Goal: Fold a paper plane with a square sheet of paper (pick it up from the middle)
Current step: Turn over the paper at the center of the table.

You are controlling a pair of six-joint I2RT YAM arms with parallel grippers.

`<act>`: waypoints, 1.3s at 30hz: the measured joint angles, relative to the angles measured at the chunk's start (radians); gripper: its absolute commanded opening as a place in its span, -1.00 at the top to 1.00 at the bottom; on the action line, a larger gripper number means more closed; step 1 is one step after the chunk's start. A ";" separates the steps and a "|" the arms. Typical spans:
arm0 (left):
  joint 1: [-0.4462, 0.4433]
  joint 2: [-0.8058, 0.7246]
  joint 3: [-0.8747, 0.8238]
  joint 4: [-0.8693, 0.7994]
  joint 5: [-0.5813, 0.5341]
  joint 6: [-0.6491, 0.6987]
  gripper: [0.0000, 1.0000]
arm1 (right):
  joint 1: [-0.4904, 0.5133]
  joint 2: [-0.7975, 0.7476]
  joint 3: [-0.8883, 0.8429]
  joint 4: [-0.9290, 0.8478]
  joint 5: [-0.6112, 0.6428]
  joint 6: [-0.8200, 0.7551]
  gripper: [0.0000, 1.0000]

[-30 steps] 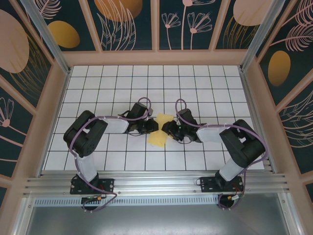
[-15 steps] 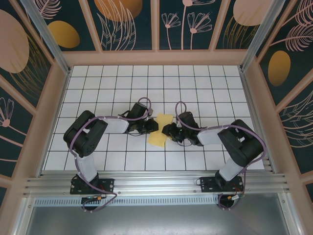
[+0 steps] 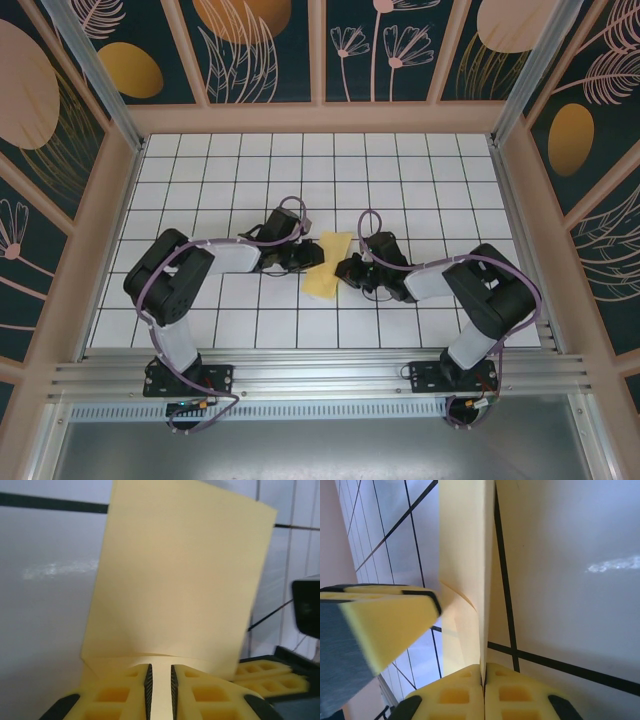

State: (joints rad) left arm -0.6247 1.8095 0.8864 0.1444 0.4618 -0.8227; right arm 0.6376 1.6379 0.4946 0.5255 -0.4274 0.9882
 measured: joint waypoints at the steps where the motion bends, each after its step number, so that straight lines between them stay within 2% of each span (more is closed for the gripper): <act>1: 0.000 -0.020 0.000 0.000 -0.004 -0.005 0.49 | 0.000 -0.004 0.000 -0.006 0.000 -0.004 0.93; 5: 0.000 -0.131 0.000 -0.026 -0.056 -0.011 0.46 | 0.000 -0.050 0.020 -0.081 0.008 -0.024 1.00; 8: 0.000 -0.232 -0.006 -0.045 -0.119 -0.013 0.45 | 0.003 -0.111 0.079 -0.213 0.048 -0.065 1.00; 15: 0.000 -0.506 -0.138 -0.060 -0.325 -0.043 0.35 | 0.061 -0.234 0.374 -0.698 0.315 -0.181 0.98; 19: 0.000 -0.631 -0.219 -0.079 -0.436 -0.055 0.23 | 0.117 -0.219 0.554 -1.000 0.508 -0.191 0.97; 23: 0.000 -0.749 -0.289 -0.109 -0.543 -0.066 0.12 | 0.195 -0.093 0.781 -1.358 0.718 -0.139 0.97; 28: 0.000 -0.891 -0.344 -0.156 -0.672 -0.073 0.12 | 0.274 0.149 1.001 -1.671 0.867 -0.071 0.94; 33: 0.000 -1.072 -0.392 -0.218 -0.806 -0.109 0.12 | 0.326 0.379 1.157 -1.794 0.896 -0.061 0.89; 39: 0.001 -1.264 -0.430 -0.294 -0.916 -0.133 0.15 | 0.358 0.600 1.339 -1.812 0.843 -0.077 0.83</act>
State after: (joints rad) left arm -0.6239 0.5457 0.4561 -0.1501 -0.4538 -0.9558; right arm 0.9955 2.2383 1.8336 -1.2865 0.4156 0.9108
